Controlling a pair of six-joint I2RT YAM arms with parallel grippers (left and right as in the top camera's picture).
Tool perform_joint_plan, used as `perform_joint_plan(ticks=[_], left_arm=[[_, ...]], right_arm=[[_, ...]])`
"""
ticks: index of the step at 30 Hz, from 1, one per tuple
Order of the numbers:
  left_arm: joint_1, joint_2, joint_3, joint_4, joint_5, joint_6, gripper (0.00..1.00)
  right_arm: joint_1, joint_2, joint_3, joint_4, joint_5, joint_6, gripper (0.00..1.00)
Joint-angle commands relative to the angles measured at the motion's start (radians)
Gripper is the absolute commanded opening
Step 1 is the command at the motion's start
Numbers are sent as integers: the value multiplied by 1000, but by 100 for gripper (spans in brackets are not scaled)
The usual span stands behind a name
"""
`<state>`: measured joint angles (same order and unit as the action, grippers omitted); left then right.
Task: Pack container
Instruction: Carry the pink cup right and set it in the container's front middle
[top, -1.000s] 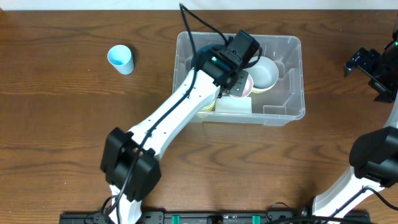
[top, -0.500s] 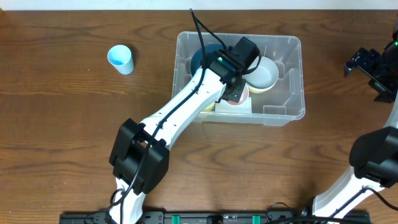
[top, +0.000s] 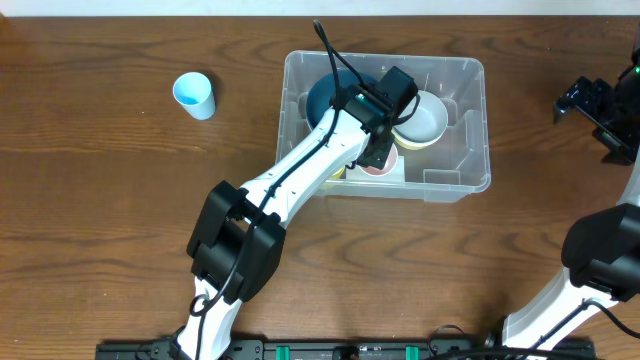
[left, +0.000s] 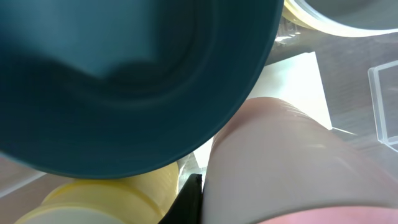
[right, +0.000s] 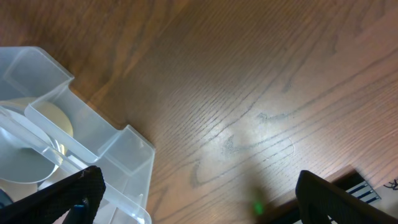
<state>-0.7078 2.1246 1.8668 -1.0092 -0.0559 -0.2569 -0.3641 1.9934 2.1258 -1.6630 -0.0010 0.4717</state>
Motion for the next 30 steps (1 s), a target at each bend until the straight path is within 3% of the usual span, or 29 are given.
perform_joint_plan(ticks=[1,20,30], left_arm=[[4,23,-4,0,-4,13,6],[7,60,-4,2,25,13,13],[45,52,-2,18,25,13,30]], right_arm=[[-2,-7,0,-1,4,18,99],[-2,-7,0,-1,4,18,99],[-2,-7,0,-1,4,18,99]])
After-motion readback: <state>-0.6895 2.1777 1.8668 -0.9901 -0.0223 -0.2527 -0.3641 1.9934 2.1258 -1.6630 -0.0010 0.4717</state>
